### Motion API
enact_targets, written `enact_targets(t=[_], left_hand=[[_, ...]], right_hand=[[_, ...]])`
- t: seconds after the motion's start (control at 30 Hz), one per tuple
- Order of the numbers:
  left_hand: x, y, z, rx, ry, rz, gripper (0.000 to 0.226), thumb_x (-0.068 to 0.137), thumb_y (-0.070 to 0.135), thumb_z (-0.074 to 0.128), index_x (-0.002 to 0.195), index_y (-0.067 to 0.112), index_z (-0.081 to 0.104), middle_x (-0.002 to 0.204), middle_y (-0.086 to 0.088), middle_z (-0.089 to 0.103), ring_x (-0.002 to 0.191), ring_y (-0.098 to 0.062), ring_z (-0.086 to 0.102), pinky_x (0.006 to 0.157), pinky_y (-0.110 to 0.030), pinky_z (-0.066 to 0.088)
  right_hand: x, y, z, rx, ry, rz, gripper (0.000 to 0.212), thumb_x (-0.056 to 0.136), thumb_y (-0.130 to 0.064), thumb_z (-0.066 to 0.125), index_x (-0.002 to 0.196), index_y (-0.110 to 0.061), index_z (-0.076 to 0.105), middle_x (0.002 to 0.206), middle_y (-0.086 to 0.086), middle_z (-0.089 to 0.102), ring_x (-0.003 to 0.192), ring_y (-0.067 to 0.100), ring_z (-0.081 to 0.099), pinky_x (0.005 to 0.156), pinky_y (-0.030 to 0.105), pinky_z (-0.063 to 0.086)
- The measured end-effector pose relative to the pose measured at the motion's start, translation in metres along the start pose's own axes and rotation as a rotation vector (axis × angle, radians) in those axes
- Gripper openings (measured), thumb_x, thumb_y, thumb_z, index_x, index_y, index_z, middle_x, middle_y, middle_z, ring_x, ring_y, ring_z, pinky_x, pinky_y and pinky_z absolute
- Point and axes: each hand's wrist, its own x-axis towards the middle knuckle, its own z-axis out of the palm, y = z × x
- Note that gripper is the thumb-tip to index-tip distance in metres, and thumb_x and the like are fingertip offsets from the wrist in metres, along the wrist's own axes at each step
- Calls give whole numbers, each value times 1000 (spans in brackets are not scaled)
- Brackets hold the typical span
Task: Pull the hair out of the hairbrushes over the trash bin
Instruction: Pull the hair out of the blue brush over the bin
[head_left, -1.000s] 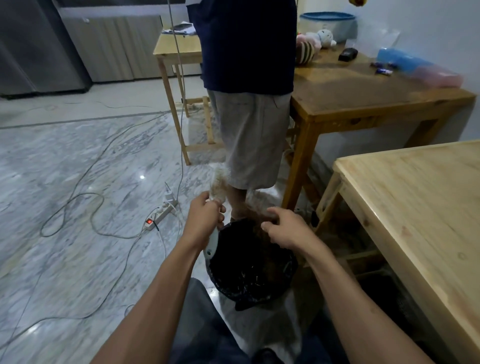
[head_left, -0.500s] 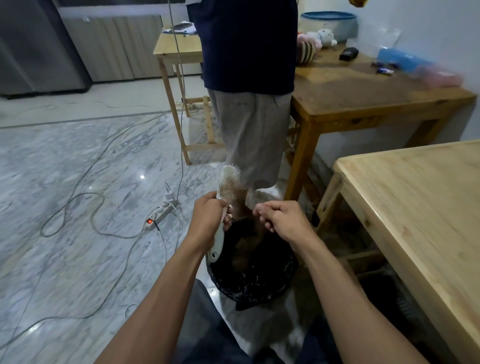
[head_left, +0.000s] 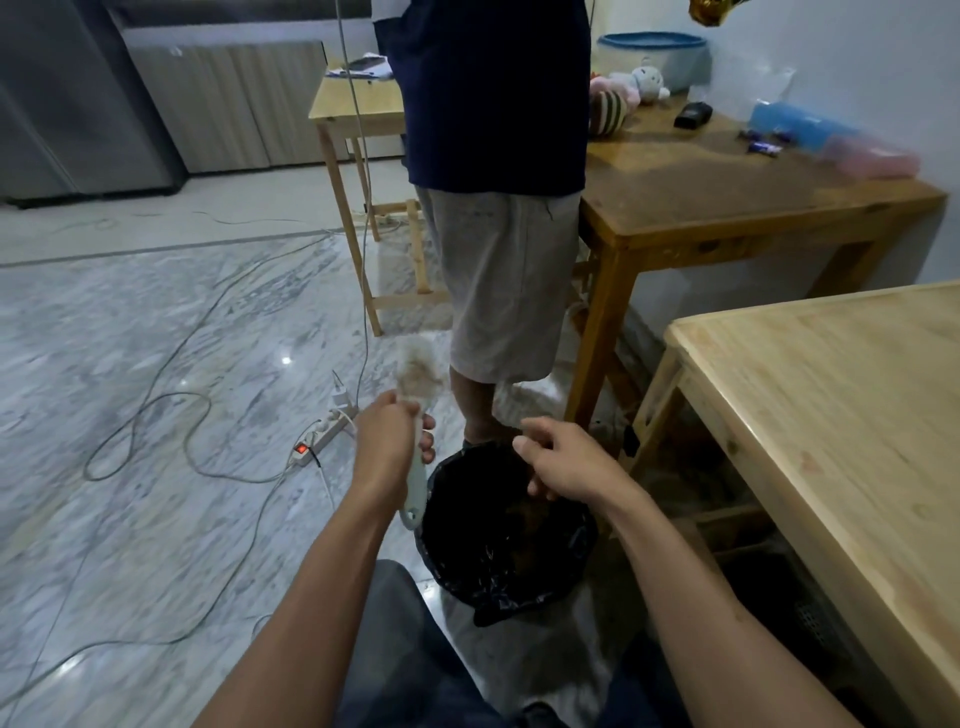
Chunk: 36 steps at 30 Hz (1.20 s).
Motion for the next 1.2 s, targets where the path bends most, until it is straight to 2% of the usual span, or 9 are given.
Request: enact_targets(t=[0.17,0.3,0.43,0.53,0.73,0.87,1.0,1.13,1.2], left_hand=[[-27,-2,15,207,-186,146,28,91,2,40,97,12,66,68,-10,60,49,-19,46,49,-32,35],[-37,-1,22,256,-259,210,29,90,2,44,96,14,70,68,-8,61,49,-20,49,44,-28,38],[-33,-1,20,266,-241,186,33,87,-1,43,90,17,70,63,-5,59,48,-19,46,46,-29,35],[-21,-13,13,219,-148,86,32,82,-4,42,85,15,69,59,-7,56,47,-20,44,49,-32,34],[7,-27,-14,127,162,-54,23,81,5,35,94,4,54,73,-14,50,51,-21,41,49,-31,33],[-1,-28,-15,214,48,49,23,88,4,36,99,7,56,78,-15,54,52,-22,46,49,-33,38],[-13,-28,-6,433,-106,195,36,95,7,39,126,18,55,86,-8,61,63,-21,59,55,-37,54],[-24,-29,-3,673,-137,422,36,103,20,43,131,38,54,85,7,65,73,-21,65,71,-48,60],[-27,-29,0,718,-163,504,41,103,19,45,137,39,55,85,11,65,75,-14,63,70,-40,56]], right_hand=[[1,-22,0,211,76,-12,50,105,-31,52,155,-22,46,96,-8,67,66,16,70,60,32,58],[-1,-28,0,438,-105,-72,29,103,-36,60,119,-15,72,107,19,76,58,10,61,51,21,47],[-2,-21,1,424,22,-101,19,98,-21,71,86,-8,77,68,-1,67,52,5,51,49,16,42],[-2,-21,-5,416,164,-55,20,95,-19,73,78,-10,79,62,-2,64,49,5,50,48,16,42],[-8,-27,-22,467,289,-56,17,96,-17,72,83,-12,81,67,1,68,54,7,52,50,15,45],[-8,-26,-17,290,194,-30,18,99,-20,66,110,-14,79,86,2,72,60,9,60,52,19,48],[-2,-29,-6,-69,172,45,56,94,-30,57,149,-26,50,98,-3,65,84,21,73,65,37,60],[1,-35,-4,126,171,37,54,94,-55,57,142,-28,56,118,-4,68,72,12,71,53,25,52],[4,-33,0,205,67,-3,52,93,-59,61,133,-25,62,117,-4,71,63,8,70,48,21,48]])
